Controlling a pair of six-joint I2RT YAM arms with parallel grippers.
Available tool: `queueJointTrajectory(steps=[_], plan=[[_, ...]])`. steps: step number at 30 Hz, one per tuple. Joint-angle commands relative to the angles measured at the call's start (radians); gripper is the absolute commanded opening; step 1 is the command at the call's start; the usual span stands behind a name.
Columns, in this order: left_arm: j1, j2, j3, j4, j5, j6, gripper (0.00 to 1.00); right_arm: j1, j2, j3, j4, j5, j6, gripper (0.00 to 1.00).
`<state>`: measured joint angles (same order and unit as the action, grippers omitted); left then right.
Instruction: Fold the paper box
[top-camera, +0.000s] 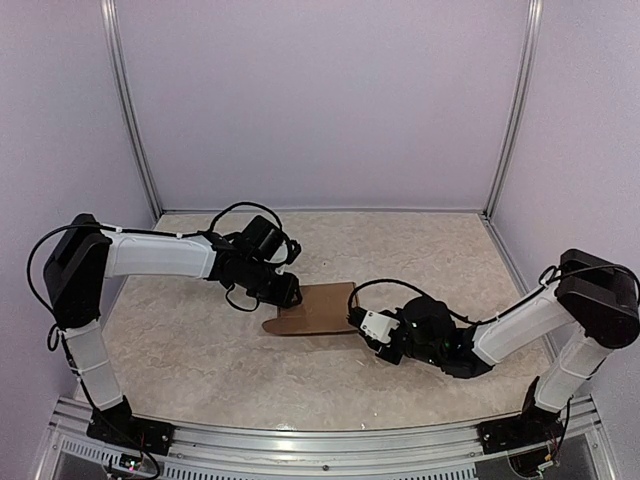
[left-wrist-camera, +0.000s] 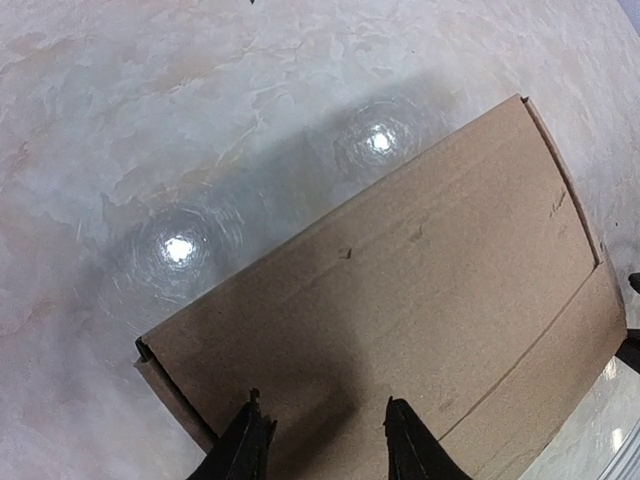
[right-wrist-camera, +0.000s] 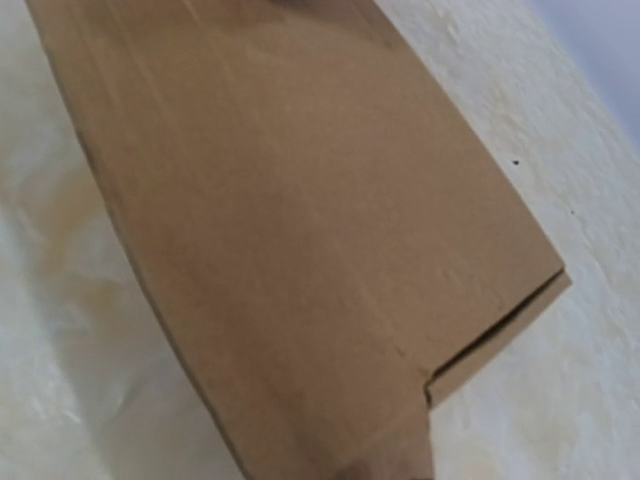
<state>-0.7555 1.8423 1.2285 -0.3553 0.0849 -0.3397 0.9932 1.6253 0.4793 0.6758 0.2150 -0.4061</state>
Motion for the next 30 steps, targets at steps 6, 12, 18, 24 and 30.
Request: queueJointTrajectory(steps=[6, 12, 18, 24, 30], plan=[[-0.007, 0.016, -0.038, -0.034, -0.013, -0.001, 0.39, 0.015, 0.045, 0.021, 0.025, 0.064, -0.044, 0.36], [-0.007, 0.009, -0.047, -0.038, -0.013, 0.002, 0.39, 0.016, 0.051, 0.037, 0.020, 0.078, -0.048, 0.36], [-0.007, -0.030, -0.075, -0.009, 0.009, -0.001, 0.40, 0.015, -0.040, 0.056, -0.138, 0.052, -0.022, 0.41], [-0.007, -0.130, -0.086, 0.003, 0.000, -0.002, 0.47, 0.012, -0.169, 0.103, -0.354, -0.024, 0.061, 0.51], [-0.007, -0.263, -0.125, 0.011, -0.063, 0.011, 0.60, -0.025, -0.268, 0.149, -0.463, -0.032, 0.219, 0.61]])
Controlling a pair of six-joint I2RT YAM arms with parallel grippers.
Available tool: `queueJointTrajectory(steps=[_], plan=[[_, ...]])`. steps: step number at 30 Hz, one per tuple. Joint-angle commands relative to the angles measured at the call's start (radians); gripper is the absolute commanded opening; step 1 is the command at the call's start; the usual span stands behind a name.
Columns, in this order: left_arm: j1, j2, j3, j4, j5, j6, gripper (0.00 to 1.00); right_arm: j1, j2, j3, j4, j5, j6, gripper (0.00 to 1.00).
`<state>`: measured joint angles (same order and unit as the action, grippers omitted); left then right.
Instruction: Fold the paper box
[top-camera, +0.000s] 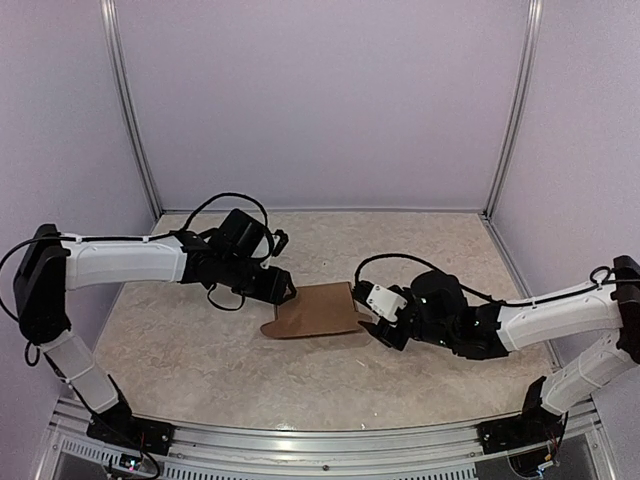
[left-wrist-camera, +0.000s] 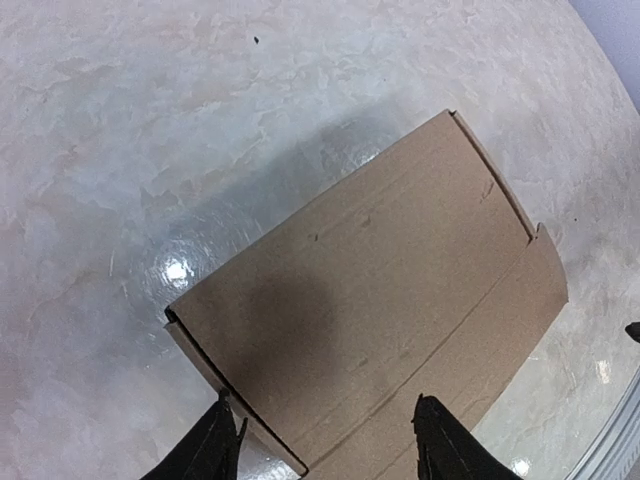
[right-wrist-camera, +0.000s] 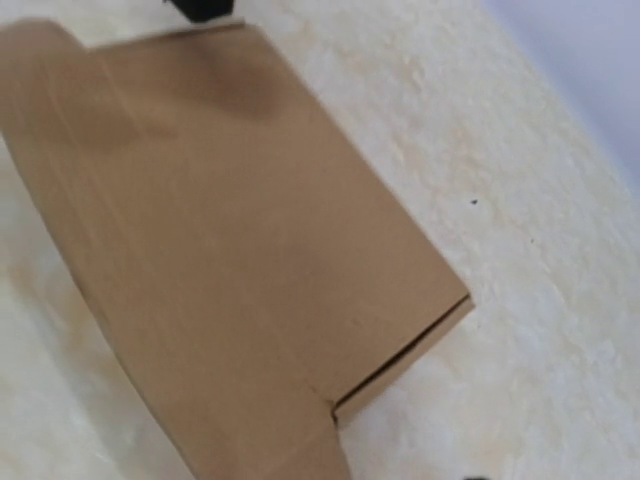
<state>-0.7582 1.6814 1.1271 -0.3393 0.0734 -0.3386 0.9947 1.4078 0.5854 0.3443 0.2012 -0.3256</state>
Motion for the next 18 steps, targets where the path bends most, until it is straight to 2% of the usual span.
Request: queueJointTrajectory(steps=[1, 5, 6, 7, 8, 9, 11, 15, 18], plan=[[-0.004, -0.137, -0.031, -0.004, -0.066, 0.015, 0.63, -0.038, -0.053, 0.061, -0.156, -0.012, 0.175, 0.64], [-0.004, -0.270, -0.084, 0.004, -0.146, 0.037, 0.73, -0.092, -0.016, 0.162, -0.264, -0.027, 0.288, 0.67], [-0.004, -0.300, -0.095, 0.004, -0.174, 0.039, 0.82, -0.110, -0.002, 0.187, -0.289, -0.029, 0.308, 0.68], [-0.004, -0.341, -0.105, 0.001, -0.199, 0.043, 0.96, -0.120, 0.015, 0.213, -0.313, -0.019, 0.337, 0.68], [-0.004, -0.390, -0.114, -0.002, -0.225, 0.048, 0.98, -0.130, 0.028, 0.234, -0.321, -0.005, 0.373, 0.70], [-0.003, -0.419, -0.125, 0.001, -0.258, 0.056, 0.99, -0.144, 0.040, 0.253, -0.325, -0.005, 0.404, 0.76], [-0.003, -0.500, -0.149, 0.007, -0.329, 0.056, 0.99, -0.167, 0.040, 0.271, -0.321, 0.005, 0.465, 0.98], [0.024, -0.623, -0.215, 0.031, -0.490, -0.036, 0.99, -0.194, 0.009, 0.250, -0.243, -0.002, 0.522, 1.00], [0.094, -0.683, -0.288, 0.092, -0.437, -0.077, 0.99, -0.213, 0.030, 0.251, -0.229, 0.014, 0.567, 1.00]])
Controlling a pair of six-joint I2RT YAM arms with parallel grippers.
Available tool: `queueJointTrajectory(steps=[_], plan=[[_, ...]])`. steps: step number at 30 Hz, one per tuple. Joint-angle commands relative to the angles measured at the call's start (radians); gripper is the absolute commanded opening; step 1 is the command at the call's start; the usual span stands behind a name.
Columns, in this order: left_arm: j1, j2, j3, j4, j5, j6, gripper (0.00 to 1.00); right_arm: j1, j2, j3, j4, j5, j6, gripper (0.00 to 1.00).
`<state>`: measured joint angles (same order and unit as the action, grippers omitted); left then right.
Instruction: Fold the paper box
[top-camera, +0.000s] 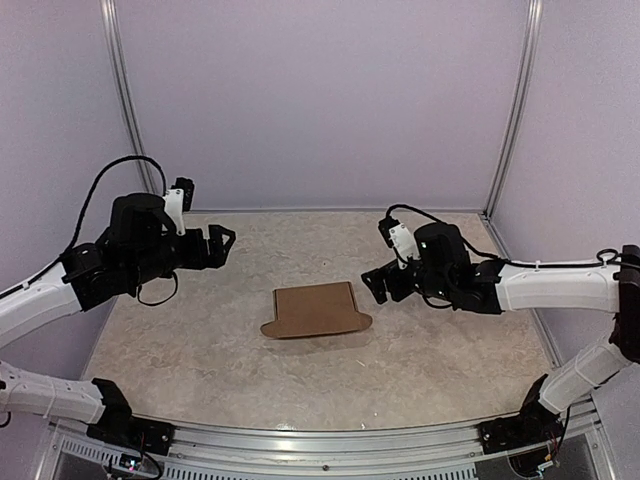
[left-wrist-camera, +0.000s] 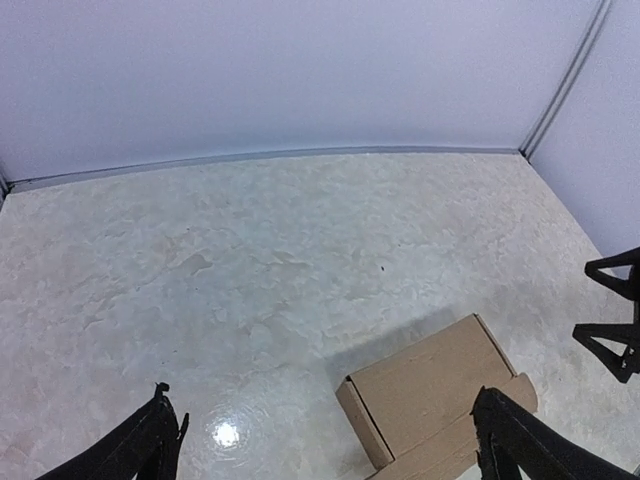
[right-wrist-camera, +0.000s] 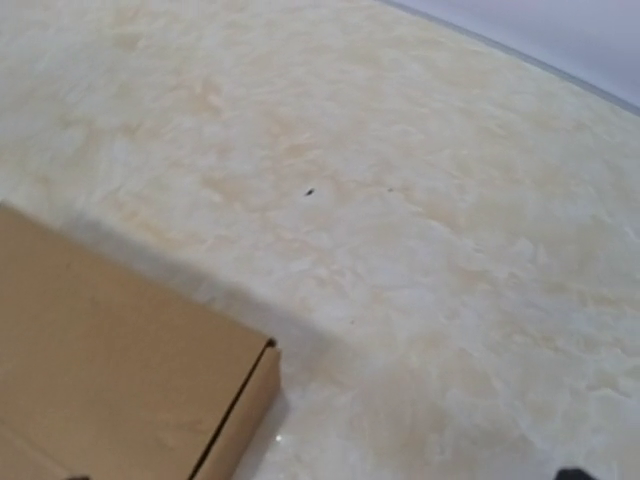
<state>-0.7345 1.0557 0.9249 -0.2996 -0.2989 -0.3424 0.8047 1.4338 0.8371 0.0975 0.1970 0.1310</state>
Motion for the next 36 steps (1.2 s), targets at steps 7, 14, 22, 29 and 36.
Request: queueJointTrajectory(steps=[7, 14, 22, 29, 36], plan=[[0.130, 0.023, -0.077, -0.021, 0.047, -0.128, 0.99, -0.029, 0.090, 0.093, -0.105, -0.015, 0.157, 1.00], [0.146, 0.131, -0.113, 0.060, 0.131, -0.167, 0.99, -0.049, 0.216, 0.202, -0.235, -0.147, 0.228, 0.91], [0.152, 0.251, -0.118, 0.146, 0.288, -0.222, 0.99, -0.072, 0.325, 0.252, -0.236, -0.325, 0.300, 0.77], [0.153, 0.337, -0.137, 0.229, 0.388, -0.247, 0.99, -0.105, 0.367, 0.251, -0.193, -0.420, 0.383, 0.64], [0.152, 0.400, -0.149, 0.291, 0.451, -0.271, 0.99, -0.126, 0.390, 0.251, -0.150, -0.470, 0.444, 0.50]])
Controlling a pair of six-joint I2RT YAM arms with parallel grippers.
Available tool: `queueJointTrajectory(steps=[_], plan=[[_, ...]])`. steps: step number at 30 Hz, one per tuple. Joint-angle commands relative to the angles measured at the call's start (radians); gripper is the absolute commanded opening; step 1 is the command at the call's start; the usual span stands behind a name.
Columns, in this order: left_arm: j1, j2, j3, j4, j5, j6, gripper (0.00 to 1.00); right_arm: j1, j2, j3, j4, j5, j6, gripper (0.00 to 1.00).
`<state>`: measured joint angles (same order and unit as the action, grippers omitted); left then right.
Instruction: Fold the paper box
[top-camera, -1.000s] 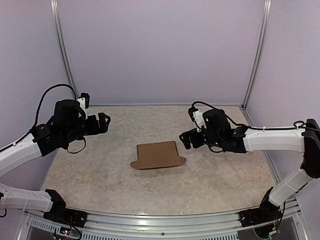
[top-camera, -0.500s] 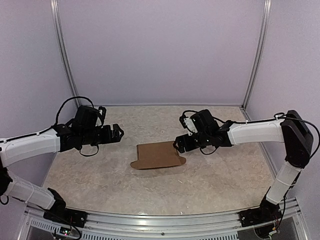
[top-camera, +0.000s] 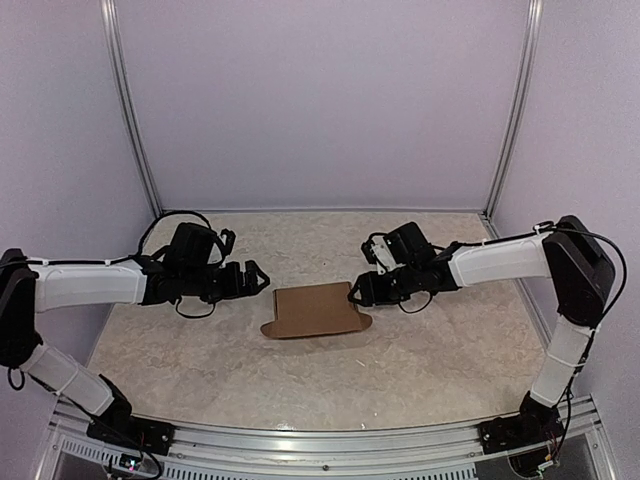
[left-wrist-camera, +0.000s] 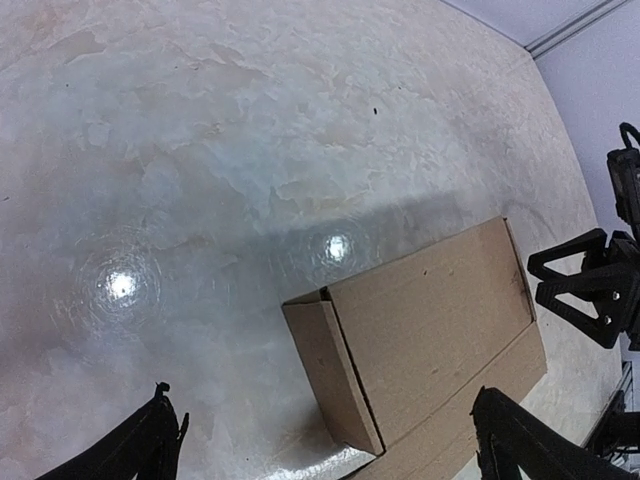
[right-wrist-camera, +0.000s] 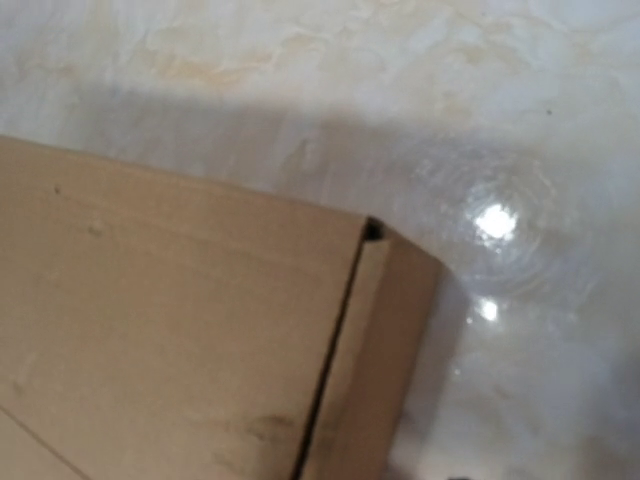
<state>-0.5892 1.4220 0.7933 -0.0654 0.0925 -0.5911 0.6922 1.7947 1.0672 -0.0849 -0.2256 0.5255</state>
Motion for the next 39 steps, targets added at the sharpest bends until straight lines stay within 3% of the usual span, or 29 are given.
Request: queueJointTrajectory(steps=[1, 13, 20, 39], plan=[[0.008, 0.042, -0.021, 0.086, 0.068, -0.026, 0.99, -0.015, 0.032, 0.021, 0.036, -0.049, 0.056, 0.49], [0.006, 0.125, -0.059, 0.211, 0.159, -0.081, 0.99, -0.026, 0.065, 0.037, 0.063, -0.057, 0.087, 0.36], [0.005, 0.177, -0.074, 0.280, 0.206, -0.112, 0.99, -0.029, 0.065, 0.026, 0.063, -0.037, 0.086, 0.23], [0.005, 0.244, -0.073, 0.334, 0.250, -0.160, 0.99, -0.036, 0.067, -0.014, 0.074, -0.028, 0.084, 0.08]])
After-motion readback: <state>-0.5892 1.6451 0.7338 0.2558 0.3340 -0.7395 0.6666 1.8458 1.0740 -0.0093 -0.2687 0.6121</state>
